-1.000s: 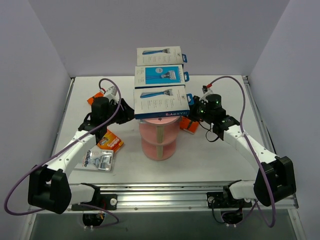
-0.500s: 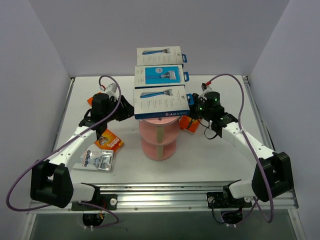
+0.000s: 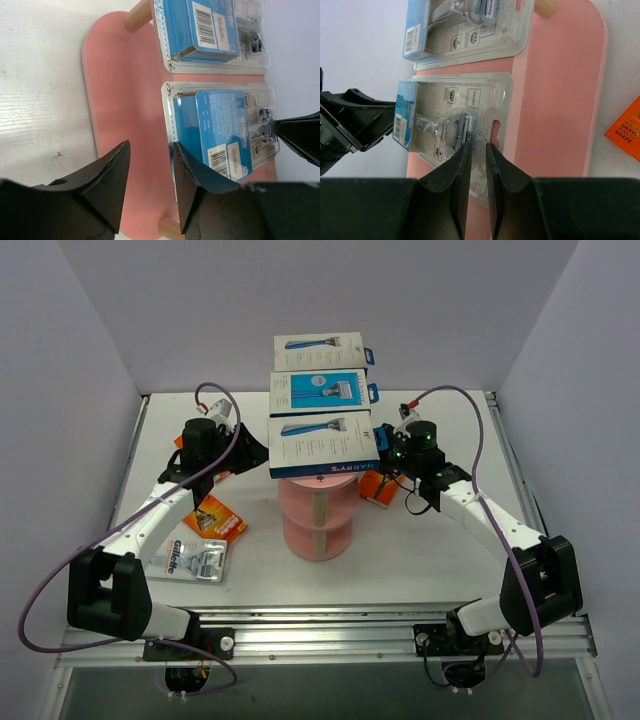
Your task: Place and organize the shaving razors onto the shelf
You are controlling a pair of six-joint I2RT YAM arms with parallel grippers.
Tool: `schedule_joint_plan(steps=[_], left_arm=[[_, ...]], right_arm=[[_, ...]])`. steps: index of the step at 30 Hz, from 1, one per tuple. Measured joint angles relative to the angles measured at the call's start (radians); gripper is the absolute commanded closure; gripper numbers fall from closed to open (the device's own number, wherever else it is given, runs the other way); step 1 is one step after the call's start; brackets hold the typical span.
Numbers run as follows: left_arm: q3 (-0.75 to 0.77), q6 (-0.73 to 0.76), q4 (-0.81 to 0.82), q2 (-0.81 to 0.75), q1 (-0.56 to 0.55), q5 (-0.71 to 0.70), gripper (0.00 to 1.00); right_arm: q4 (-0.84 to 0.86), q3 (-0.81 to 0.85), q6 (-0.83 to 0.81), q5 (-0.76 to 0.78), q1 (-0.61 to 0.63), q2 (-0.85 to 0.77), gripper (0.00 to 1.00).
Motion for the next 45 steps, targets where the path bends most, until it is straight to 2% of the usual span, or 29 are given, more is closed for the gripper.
schedule_joint_plan(steps=[9, 45], left_arm=[[0.019, 0.003, -0.001, 0.016, 0.002, 0.009, 0.54], [0.081, 0.029, -0.015, 0.068, 0.002, 0.033, 0.54]], right_arm=[[0.000, 0.001, 0.000, -0.006, -0.004, 0.002, 0.85], [0.024, 0.048, 0.005, -0.063, -0.048, 0.067, 0.84]])
